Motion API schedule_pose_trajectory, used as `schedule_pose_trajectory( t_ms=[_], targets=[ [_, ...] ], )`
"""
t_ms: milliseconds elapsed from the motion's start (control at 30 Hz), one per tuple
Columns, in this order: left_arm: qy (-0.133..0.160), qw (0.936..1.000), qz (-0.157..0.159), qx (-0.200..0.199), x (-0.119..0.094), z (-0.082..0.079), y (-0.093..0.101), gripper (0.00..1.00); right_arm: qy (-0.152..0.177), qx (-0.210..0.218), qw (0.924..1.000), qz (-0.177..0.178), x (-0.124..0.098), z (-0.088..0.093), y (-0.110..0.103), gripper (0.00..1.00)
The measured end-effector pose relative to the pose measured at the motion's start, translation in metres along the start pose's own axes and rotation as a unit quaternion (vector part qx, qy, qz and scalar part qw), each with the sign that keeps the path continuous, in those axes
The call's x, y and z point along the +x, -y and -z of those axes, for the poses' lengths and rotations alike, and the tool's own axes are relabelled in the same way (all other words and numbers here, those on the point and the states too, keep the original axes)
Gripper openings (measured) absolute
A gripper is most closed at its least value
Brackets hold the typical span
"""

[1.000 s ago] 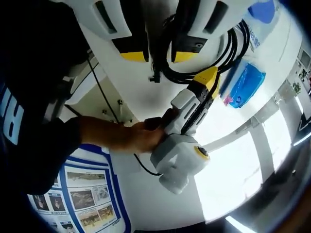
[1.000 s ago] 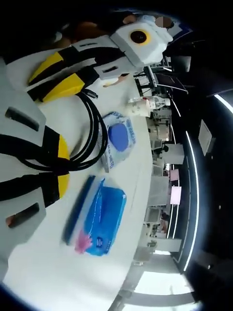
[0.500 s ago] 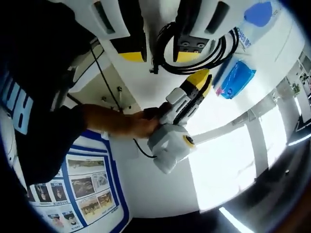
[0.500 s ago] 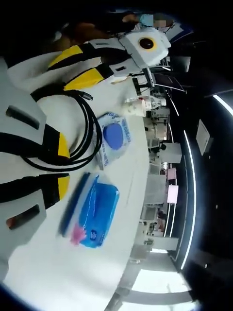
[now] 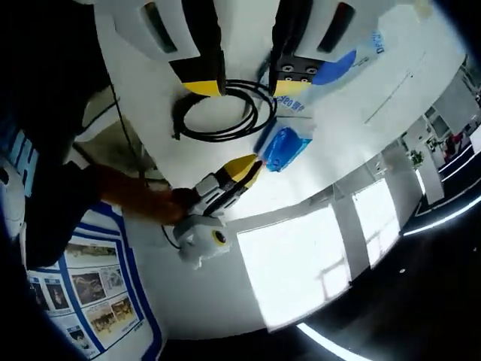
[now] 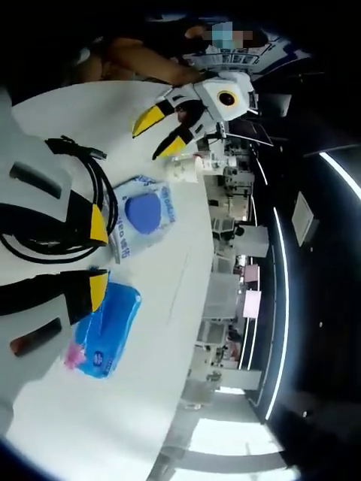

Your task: Arrange the tabletop items into an orderly group along one side of the table until the central work area is clear of visible clutter.

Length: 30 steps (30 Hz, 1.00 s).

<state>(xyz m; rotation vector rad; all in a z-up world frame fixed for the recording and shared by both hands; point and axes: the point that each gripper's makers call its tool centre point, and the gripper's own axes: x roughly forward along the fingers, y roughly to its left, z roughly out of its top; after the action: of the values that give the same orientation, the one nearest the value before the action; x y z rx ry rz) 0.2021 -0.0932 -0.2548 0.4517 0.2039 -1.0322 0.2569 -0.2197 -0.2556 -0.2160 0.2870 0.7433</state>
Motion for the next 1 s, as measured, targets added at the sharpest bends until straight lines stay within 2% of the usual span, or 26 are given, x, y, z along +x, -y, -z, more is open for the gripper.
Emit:
schedule_pose_trajectory(
  t_ms=[100,167,233,333,400,500,600,767,1000],
  targets=[
    [-0.021,0.9984,-0.052,-0.012,-0.009,0.013,-0.026,0.21,-0.003,-0.014,0.9998,-0.015,0.010,-0.008,-0.009,0.12],
    [-0.031,0.9972,-0.065,-0.021,-0.013,0.022,-0.037,0.21,-0.014,-0.030,0.9989,-0.032,0.019,-0.011,-0.018,0.14],
    [-0.045,0.9943,-0.090,-0.037,-0.018,0.034,-0.053,0.21,-0.022,-0.041,0.9982,-0.037,0.029,-0.015,-0.021,0.14],
    [-0.053,0.9911,-0.114,-0.044,-0.022,0.038,-0.065,0.21,-0.030,-0.046,0.9974,-0.046,0.043,-0.019,-0.023,0.14],
    [-0.075,0.9856,-0.144,-0.047,-0.027,0.045,-0.081,0.21,-0.042,-0.054,0.9965,-0.048,0.055,-0.021,-0.021,0.14],
    [-0.076,0.9853,-0.146,-0.047,-0.028,0.044,-0.083,0.21,-0.055,-0.075,0.9945,-0.048,0.065,-0.022,-0.019,0.14],
    [-0.086,0.9818,-0.162,-0.049,-0.032,0.048,-0.091,0.21,-0.075,-0.079,0.9927,-0.051,0.074,-0.020,-0.015,0.14],
    [-0.098,0.9789,-0.172,-0.052,-0.036,0.054,-0.093,0.21,-0.083,-0.065,0.9931,-0.052,0.082,-0.020,-0.012,0.14],
    [-0.113,0.9763,-0.175,-0.058,-0.037,0.060,-0.105,0.21,-0.107,-0.072,0.9904,-0.049,0.093,-0.018,-0.004,0.14]
  ],
)
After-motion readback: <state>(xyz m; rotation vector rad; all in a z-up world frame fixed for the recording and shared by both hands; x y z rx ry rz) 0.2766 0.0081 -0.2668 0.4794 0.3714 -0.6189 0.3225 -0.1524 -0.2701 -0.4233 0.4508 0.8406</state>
